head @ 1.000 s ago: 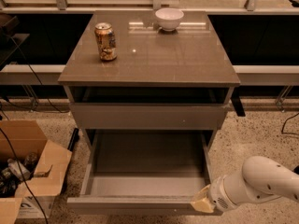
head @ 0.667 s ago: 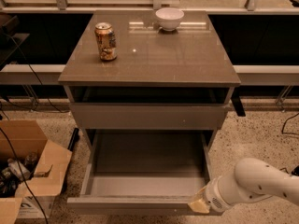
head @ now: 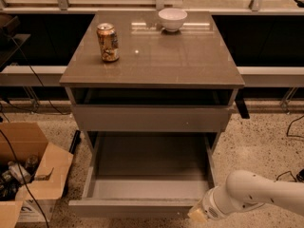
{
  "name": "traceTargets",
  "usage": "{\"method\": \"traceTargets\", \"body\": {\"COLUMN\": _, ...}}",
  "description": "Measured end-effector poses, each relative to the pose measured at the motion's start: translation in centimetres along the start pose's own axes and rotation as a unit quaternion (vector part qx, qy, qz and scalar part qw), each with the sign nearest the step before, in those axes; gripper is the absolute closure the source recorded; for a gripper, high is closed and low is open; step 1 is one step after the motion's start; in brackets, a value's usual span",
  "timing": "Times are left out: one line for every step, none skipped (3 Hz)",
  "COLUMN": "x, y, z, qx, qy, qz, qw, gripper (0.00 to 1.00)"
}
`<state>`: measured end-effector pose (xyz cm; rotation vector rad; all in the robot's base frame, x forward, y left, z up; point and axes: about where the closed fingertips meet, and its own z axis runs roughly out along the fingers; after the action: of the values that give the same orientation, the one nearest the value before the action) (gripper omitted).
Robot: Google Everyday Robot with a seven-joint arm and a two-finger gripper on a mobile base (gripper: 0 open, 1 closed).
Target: Close middle drawer
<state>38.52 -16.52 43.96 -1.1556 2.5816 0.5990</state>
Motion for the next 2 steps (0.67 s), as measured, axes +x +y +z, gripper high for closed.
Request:
{"method": "traceTargets", "body": {"x": -0.1, "y": -0.6, "z": 0.8, "qx": 0.007, "qy": 0.000, "qz": -0.001, "qw": 1.0000, "gripper": 1.00}}
{"method": "traceTargets", "body": {"x": -2.5, "y": -2.4, "z": 2.1, "qx": 0.023, "qy": -0.016, "qz": -0.020, "qw": 0.9994, "gripper": 1.00}}
